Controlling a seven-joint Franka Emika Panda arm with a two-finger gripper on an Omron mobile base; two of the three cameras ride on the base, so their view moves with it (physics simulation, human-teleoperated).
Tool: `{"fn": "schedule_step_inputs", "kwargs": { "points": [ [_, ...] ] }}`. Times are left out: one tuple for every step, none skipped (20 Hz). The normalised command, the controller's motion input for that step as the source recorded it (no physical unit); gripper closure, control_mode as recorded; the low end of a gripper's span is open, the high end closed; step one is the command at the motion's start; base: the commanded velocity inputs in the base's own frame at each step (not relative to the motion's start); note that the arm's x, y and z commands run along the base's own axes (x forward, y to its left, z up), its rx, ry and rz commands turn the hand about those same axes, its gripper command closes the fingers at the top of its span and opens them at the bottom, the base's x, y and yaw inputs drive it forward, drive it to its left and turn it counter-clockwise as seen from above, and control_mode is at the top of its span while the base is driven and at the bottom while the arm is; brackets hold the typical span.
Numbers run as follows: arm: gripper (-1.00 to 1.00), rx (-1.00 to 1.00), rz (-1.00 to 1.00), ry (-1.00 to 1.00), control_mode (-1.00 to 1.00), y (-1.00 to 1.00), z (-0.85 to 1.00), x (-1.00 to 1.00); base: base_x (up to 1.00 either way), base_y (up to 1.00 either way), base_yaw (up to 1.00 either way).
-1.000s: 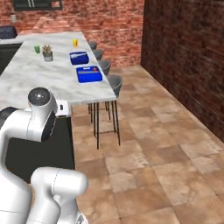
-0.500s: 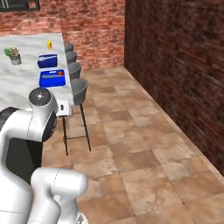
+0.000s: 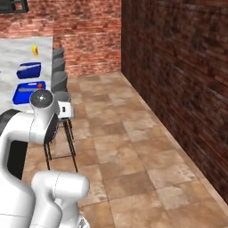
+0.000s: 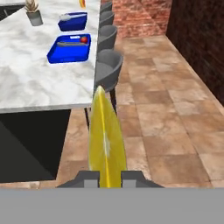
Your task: Gather the lemon wedge and tomato from the fridge and place them on a tray on the dining counter. Then gather the fishs from the fridge and place them on the other tray.
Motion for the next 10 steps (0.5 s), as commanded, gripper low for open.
{"fn": "schedule_step_inputs", "kwargs": {
  "points": [
    [1.0,0.0,0.0,0.0,1.0,0.0,0.0,0.0,1.0,-0.1,0.01],
    [1.0,0.0,0.0,0.0,1.0,0.0,0.0,0.0,0.98,-0.09,0.03],
    [1.0,0.0,0.0,0.0,1.0,0.0,0.0,0.0,0.86,-0.14,0.03],
    [1.0,0.0,0.0,0.0,1.0,0.0,0.0,0.0,0.8,-0.21,0.03],
    [1.0,0.0,0.0,0.0,1.0,0.0,0.0,0.0,0.71,-0.33,0.04],
    [1.0,0.0,0.0,0.0,1.0,0.0,0.0,0.0,0.65,-0.4,0.05],
    [1.0,0.0,0.0,0.0,1.0,0.0,0.0,0.0,0.64,-0.44,0.05],
    [1.0,0.0,0.0,0.0,1.0,0.0,0.0,0.0,0.7,-0.39,0.05],
    [1.0,0.0,0.0,0.0,1.0,0.0,0.0,0.0,0.69,-0.36,0.06],
    [1.0,0.0,0.0,0.0,1.0,0.0,0.0,0.0,0.73,-0.41,0.08]
  ]
}}
